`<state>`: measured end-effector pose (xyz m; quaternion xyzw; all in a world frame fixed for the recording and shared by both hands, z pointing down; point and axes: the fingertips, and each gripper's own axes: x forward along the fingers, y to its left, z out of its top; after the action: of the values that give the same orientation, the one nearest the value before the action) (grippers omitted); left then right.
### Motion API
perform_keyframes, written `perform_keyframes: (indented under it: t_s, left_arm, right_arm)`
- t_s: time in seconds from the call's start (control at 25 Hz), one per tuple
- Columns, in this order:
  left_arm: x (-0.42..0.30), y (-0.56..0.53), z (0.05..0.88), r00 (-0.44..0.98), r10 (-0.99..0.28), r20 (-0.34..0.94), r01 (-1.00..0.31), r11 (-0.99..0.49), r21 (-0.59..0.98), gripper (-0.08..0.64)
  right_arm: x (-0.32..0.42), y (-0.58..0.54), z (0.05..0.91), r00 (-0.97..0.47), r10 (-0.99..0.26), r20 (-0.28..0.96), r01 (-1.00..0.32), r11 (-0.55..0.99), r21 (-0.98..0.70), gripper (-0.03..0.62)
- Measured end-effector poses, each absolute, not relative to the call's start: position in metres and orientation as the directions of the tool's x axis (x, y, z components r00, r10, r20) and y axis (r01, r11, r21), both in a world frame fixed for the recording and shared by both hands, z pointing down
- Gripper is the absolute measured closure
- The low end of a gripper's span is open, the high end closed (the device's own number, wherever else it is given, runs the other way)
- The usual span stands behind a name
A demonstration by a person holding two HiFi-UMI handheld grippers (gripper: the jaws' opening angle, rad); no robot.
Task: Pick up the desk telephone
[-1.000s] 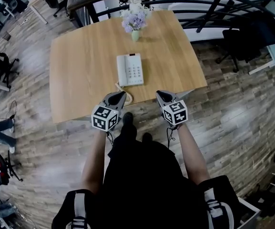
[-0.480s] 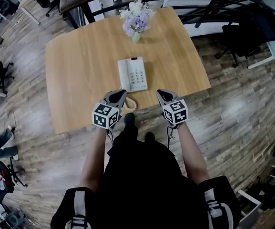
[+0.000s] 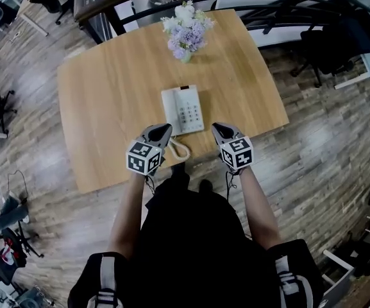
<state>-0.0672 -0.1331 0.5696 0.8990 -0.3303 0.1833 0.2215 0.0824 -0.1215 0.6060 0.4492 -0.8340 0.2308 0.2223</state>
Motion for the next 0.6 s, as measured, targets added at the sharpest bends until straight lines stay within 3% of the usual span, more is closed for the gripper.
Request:
perform_keyframes:
  t_s: [0.6]
  left_arm:
    - [-0.08,-0.191,0.598,0.76,-0.434,0.483,-0.621,-0.705,0.343,0.537]
  right_arm:
    - [0.073,-0.17,0.628,-0.432,-0.645,0.63,-0.891,0.414,-0.187,0.566]
